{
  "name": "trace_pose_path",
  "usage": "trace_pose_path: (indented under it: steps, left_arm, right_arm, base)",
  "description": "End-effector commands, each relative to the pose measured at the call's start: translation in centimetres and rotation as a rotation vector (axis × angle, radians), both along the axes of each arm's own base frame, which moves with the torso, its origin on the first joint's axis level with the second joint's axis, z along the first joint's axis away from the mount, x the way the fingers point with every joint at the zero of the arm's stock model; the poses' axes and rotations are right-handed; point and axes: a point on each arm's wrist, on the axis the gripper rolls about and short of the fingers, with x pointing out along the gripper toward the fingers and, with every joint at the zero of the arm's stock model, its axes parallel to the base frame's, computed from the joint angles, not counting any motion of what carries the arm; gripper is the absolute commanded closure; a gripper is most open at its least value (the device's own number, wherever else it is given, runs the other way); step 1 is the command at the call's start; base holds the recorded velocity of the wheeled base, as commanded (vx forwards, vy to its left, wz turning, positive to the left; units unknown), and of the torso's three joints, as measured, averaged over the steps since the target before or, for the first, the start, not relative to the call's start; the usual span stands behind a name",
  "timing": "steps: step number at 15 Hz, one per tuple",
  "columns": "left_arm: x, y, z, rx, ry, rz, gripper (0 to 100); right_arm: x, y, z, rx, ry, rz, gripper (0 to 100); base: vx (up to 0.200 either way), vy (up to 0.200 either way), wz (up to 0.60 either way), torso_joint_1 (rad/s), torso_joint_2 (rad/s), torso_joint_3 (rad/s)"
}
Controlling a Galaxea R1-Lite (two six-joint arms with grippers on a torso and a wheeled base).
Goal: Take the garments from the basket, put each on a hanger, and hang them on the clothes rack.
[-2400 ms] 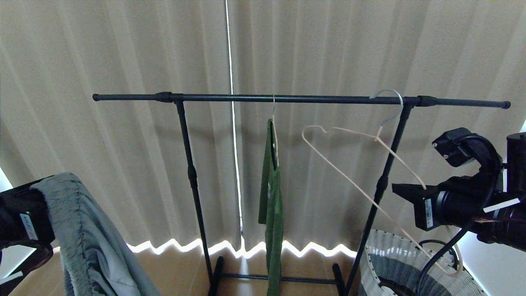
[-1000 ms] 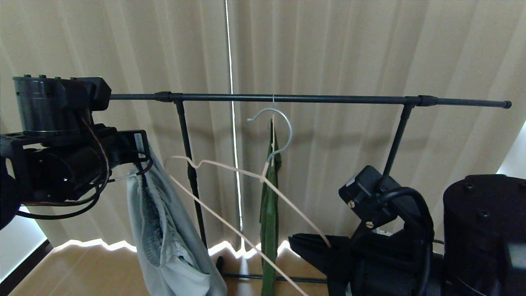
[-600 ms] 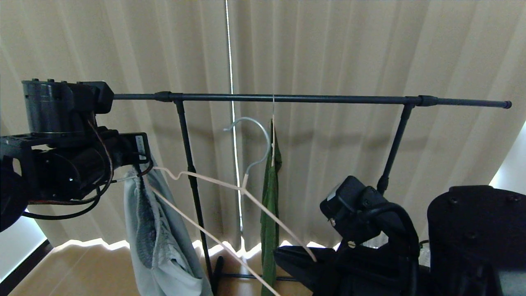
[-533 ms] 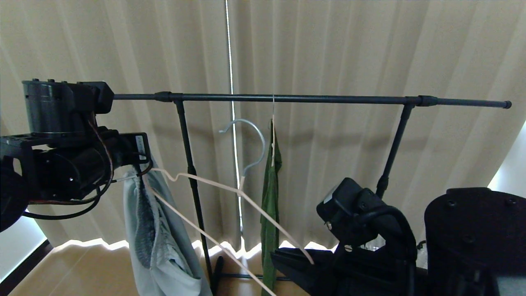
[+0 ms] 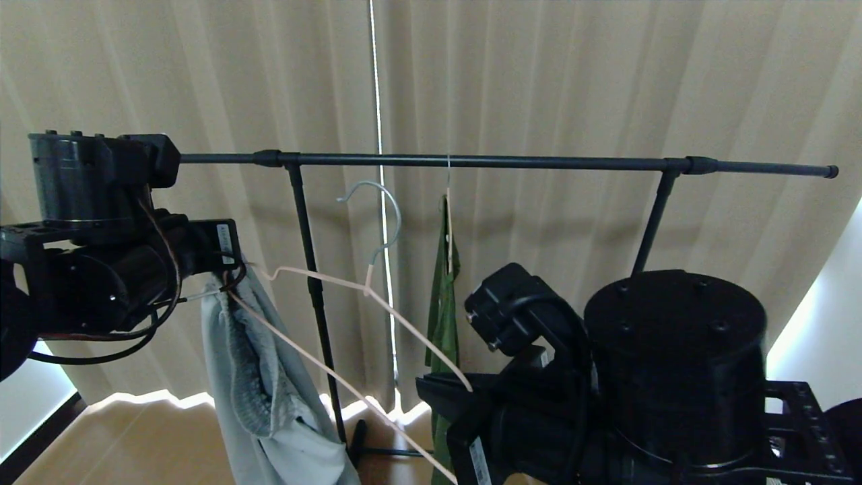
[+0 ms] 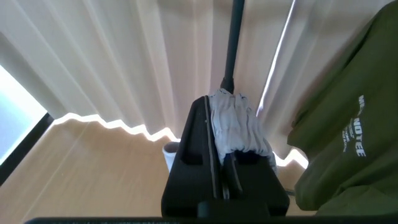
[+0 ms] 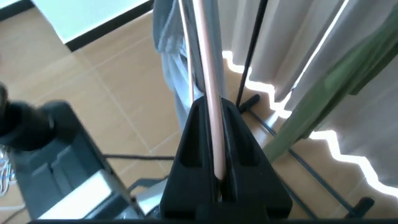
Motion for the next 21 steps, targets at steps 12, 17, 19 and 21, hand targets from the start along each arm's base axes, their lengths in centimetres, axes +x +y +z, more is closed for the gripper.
trace_pose_path:
  steps: [12, 17, 19, 21]
  left_arm:
    - [-1.1, -1.8, 0.7, 0.002, -0.028, -0.051, 100]
    - [-2.8, -2.3, 2.2, -0.019, -0.077, -0.092, 100]
    - [-3.8, -2.8, 2.8, -0.029, -0.098, -0.128, 100]
    - [-5.2, -3.7, 3.2, -0.033, -0.100, -0.186, 100]
  right_arm:
    - [3.3, 4.9, -2.3, -0.008, 0.045, -0.036, 100]
    - [4.3, 5.4, -2.6, -0.002, 0.052, -0.057, 100]
    - [5.2, 5.7, -2.7, 0.006, 0.052, -0.074, 100]
    - [5.9, 5.9, -2.4, 0.020, 0.044, -0.088, 100]
  base:
    - [0.000, 0.000, 0.00, 0.000, 0.00, 0.000]
    - [0.000, 0.000, 0.00, 0.000, 0.00, 0.000]
    - [0.000, 0.000, 0.00, 0.000, 0.00, 0.000]
    - [0.000, 0.000, 0.00, 0.000, 0.00, 0.000]
